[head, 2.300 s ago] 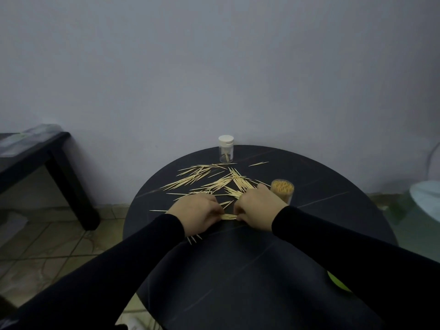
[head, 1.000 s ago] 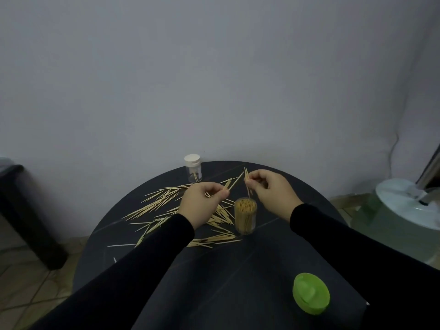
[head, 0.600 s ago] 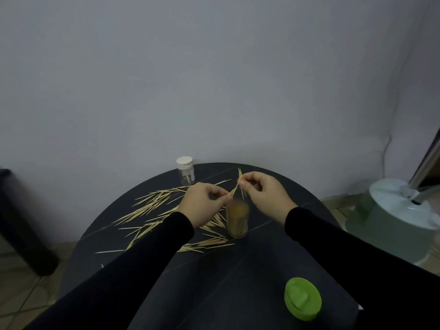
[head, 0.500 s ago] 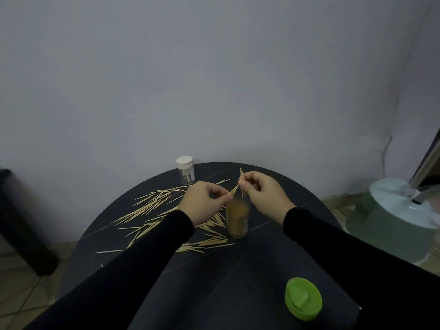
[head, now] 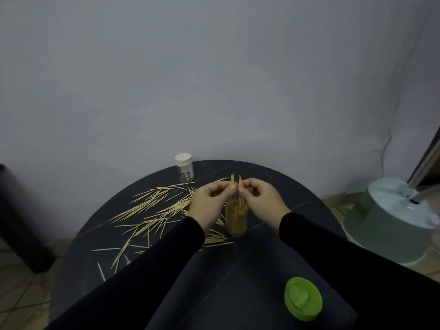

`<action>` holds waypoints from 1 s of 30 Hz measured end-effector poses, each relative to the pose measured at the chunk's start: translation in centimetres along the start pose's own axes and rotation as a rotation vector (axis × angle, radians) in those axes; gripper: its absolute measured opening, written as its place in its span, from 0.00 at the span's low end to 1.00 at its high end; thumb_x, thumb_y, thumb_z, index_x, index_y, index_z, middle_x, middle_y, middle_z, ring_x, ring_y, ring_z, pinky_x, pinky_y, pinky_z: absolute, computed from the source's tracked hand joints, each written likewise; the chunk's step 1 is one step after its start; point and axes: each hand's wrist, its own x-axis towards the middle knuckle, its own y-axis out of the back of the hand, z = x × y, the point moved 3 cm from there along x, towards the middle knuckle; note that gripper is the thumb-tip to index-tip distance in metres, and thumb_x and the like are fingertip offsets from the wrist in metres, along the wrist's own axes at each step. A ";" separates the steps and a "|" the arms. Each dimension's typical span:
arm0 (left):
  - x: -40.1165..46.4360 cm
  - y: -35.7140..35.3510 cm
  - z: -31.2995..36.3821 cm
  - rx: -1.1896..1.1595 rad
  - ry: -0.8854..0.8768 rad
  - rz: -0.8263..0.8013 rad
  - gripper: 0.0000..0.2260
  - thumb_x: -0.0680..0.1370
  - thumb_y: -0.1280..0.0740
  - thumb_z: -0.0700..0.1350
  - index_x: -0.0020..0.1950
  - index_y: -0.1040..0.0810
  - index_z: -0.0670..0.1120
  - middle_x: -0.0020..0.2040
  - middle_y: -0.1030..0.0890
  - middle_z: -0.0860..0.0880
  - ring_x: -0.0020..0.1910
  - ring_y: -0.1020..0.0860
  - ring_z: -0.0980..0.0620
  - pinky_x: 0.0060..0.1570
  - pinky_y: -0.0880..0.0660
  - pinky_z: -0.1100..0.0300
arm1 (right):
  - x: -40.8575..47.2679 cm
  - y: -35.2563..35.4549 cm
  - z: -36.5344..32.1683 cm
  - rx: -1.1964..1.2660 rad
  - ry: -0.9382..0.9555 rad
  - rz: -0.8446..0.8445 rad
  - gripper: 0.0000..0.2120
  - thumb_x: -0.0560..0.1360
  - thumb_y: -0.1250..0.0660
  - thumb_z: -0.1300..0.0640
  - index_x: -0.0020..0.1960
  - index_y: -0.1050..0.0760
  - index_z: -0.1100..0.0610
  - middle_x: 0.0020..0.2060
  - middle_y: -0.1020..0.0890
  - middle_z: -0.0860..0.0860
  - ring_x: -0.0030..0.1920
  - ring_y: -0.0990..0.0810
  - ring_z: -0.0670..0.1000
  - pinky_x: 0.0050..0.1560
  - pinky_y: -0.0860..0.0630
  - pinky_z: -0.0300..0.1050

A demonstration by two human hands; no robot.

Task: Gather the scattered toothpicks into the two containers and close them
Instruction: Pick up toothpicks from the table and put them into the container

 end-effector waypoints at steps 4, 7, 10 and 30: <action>0.0 0.1 -0.9 0.128 -0.023 0.021 0.07 0.77 0.32 0.43 0.54 0.19 0.52 0.48 0.17 0.52 0.51 0.20 0.54 0.52 0.23 0.57 | -0.4 0.2 0.3 0.042 -0.018 -0.047 0.04 0.78 0.35 0.55 0.50 0.22 0.50 0.45 0.19 0.50 0.47 0.21 0.48 0.49 0.23 0.42; -0.2 0.2 -0.9 0.227 -0.082 0.031 0.06 0.77 0.32 0.44 0.52 0.20 0.52 0.46 0.18 0.54 0.47 0.21 0.59 0.51 0.23 0.59 | -0.5 0.5 0.3 0.079 -0.037 -0.042 0.05 0.77 0.33 0.55 0.52 0.20 0.52 0.46 0.18 0.50 0.48 0.20 0.48 0.49 0.23 0.41; -0.3 0.2 -0.7 0.252 -0.103 0.056 0.06 0.77 0.32 0.44 0.51 0.20 0.53 0.45 0.18 0.55 0.47 0.21 0.60 0.49 0.24 0.62 | -0.6 0.7 0.4 0.045 -0.041 -0.056 0.06 0.76 0.32 0.55 0.53 0.20 0.51 0.47 0.18 0.48 0.49 0.20 0.46 0.46 0.25 0.36; -0.9 1.1 -0.2 0.868 -0.472 -0.106 0.16 0.80 0.39 0.51 0.69 0.28 0.55 0.58 0.24 0.59 0.56 0.34 0.63 0.54 0.36 0.65 | -1.3 2.1 0.0 -0.536 0.052 -0.222 0.26 0.73 0.32 0.40 0.69 0.32 0.43 0.53 0.26 0.40 0.58 0.30 0.44 0.66 0.42 0.52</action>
